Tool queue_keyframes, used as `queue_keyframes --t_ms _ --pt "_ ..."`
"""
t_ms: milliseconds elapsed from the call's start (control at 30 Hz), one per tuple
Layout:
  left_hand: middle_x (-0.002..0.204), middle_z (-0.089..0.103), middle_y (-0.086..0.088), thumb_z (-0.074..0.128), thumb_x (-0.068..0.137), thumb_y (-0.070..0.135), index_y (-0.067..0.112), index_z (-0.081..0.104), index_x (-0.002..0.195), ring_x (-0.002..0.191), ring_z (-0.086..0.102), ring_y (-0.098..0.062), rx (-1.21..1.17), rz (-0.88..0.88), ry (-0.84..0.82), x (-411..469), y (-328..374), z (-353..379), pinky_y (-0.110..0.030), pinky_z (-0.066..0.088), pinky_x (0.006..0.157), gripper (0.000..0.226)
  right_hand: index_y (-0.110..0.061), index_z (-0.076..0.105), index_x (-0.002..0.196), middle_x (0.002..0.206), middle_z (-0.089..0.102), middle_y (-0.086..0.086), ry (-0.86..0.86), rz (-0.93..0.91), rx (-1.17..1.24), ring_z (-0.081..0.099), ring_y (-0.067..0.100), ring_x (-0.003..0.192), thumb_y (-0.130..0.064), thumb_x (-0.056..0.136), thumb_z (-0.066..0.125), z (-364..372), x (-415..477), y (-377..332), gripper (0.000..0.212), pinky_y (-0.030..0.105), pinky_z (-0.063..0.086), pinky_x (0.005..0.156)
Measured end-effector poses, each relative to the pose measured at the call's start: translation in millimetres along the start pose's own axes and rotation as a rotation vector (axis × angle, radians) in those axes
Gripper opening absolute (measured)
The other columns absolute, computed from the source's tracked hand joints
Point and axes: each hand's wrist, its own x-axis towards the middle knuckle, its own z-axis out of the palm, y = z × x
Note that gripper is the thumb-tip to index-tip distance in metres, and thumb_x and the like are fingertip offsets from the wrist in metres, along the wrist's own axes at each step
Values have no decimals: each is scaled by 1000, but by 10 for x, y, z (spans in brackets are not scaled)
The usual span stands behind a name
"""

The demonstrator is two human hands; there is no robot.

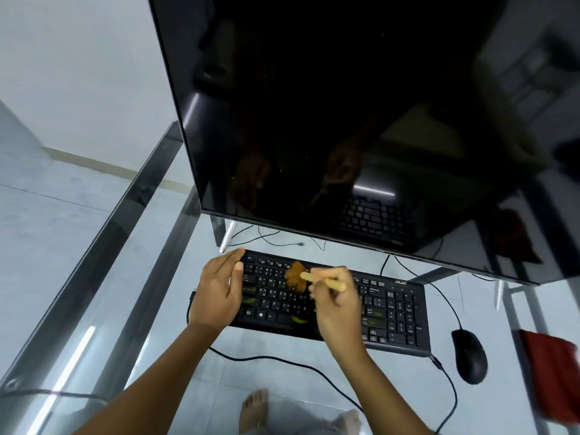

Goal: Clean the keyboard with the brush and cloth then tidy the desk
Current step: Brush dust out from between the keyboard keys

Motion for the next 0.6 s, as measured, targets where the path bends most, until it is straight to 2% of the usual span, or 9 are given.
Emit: queue_keyframes --t_ms 67,167,233,300,367,433,533,600 --pt "129 59 0 32 100 39 14 57 133 125 47 -15 1 6 1 13 -12 4 -30 35 108 49 -11 62 86 95 69 -5 -48 -65 -47 66 12 88 3 92 58 9 8 18 15 31 55 78" --pt "129 59 0 31 100 40 14 58 132 124 48 -16 -6 4 0 14 7 14 -34 37 108 49 -8 63 89 90 72 2 74 -46 69 69 16 81 -2 93 59 2 134 -61 9 30 58 75" --pt "130 59 1 31 100 41 15 57 133 124 47 -15 7 0 -2 6 6 11 -31 37 107 49 -6 63 94 85 75 7 -98 47 144 71 18 74 -7 95 59 94 182 -149 4 28 60 72" --pt "129 59 1 30 100 42 16 57 133 124 47 -15 14 -3 -2 13 -5 -5 -29 36 106 50 -7 62 98 92 74 5 -273 36 18 71 16 78 -6 96 57 190 183 -140 5 27 59 75" --pt "129 59 1 30 100 41 15 57 133 124 46 -14 7 -6 -7 9 5 -10 -28 35 106 50 -12 61 97 97 71 2 -177 -49 -72 69 16 83 -2 95 56 224 199 -119 11 28 56 77" --pt "129 59 1 31 100 40 15 57 133 124 46 -13 3 -5 -7 7 33 -2 -26 33 106 49 -15 60 95 95 71 2 -84 -38 -9 69 18 86 -3 94 56 204 218 -129 13 32 57 79" --pt "129 59 -1 32 100 38 15 57 133 123 46 -15 21 -5 -3 14 13 -6 -27 33 105 48 -14 61 96 91 74 3 -285 60 23 73 16 84 -9 97 55 237 209 -169 8 38 60 84" --pt "129 59 -1 32 100 38 15 57 133 123 46 -15 16 -7 -5 10 7 -9 -27 33 105 48 -17 60 92 87 74 1 -176 58 -22 73 14 80 -7 97 55 176 237 -124 13 39 60 81"
